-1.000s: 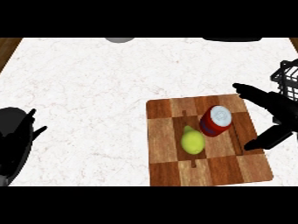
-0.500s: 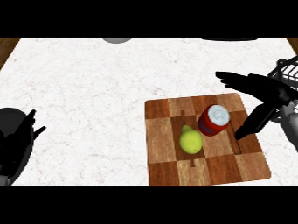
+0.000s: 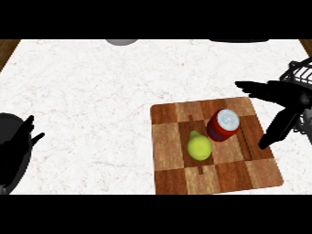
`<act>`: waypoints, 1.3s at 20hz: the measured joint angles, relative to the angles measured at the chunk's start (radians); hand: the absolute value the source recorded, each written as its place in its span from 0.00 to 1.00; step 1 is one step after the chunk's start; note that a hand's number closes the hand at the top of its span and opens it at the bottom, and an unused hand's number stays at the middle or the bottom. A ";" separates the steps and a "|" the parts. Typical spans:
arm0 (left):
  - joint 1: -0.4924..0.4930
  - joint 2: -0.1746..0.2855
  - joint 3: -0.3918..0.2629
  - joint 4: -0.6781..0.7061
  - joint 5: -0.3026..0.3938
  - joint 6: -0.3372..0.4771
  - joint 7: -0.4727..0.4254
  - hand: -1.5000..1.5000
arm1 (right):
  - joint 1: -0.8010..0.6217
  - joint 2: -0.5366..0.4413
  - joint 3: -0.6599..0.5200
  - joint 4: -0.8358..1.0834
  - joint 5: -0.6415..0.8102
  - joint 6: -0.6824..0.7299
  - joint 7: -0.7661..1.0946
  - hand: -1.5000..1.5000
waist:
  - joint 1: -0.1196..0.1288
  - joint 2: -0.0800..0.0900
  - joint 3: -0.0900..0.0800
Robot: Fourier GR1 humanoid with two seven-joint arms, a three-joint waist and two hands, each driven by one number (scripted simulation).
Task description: Pick the can from the cutting board and place it in the tiered basket
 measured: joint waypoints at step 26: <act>0.001 -0.084 0.124 -0.031 -0.109 -0.101 0.030 0.50 | 0.046 0.165 -0.120 0.102 0.220 0.066 -0.141 0.00 | 0.000 0.000 0.000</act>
